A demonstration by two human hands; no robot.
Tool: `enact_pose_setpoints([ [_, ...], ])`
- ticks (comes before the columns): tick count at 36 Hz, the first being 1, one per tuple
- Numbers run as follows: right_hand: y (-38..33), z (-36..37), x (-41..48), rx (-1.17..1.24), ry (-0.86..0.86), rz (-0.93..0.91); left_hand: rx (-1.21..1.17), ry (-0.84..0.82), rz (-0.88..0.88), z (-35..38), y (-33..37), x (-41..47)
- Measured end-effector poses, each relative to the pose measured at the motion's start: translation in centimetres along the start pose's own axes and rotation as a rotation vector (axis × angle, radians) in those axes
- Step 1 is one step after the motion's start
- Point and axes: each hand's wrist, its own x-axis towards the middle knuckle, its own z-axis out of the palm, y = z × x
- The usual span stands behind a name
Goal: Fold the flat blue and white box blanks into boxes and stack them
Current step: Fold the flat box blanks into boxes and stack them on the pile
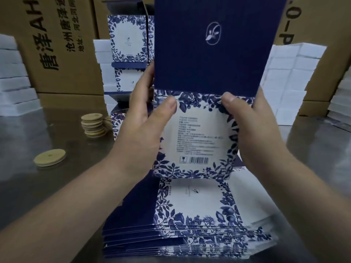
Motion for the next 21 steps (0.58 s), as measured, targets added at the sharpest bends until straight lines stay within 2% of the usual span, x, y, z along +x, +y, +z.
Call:
enact_pose_setpoints([
  [6,0.3,0.2,-0.2,-0.109,-0.115,-0.106,0.019,-0.038,0.052,-0.2,-0.7,0.0],
  [12,1.6,0.2,-0.6,-0.002,-0.087,0.004,-0.105,0.099,-0.086,0.0,-1.4,0.1],
  [15,1.7,0.3,-0.8,-0.023,-0.076,0.066,-0.196,0.109,-0.183,-0.1,-1.6,0.1],
  [21,1.9,0.2,-0.8,-0.089,-0.1,0.105,-0.085,0.15,-0.348,0.2,-1.2,-0.1],
])
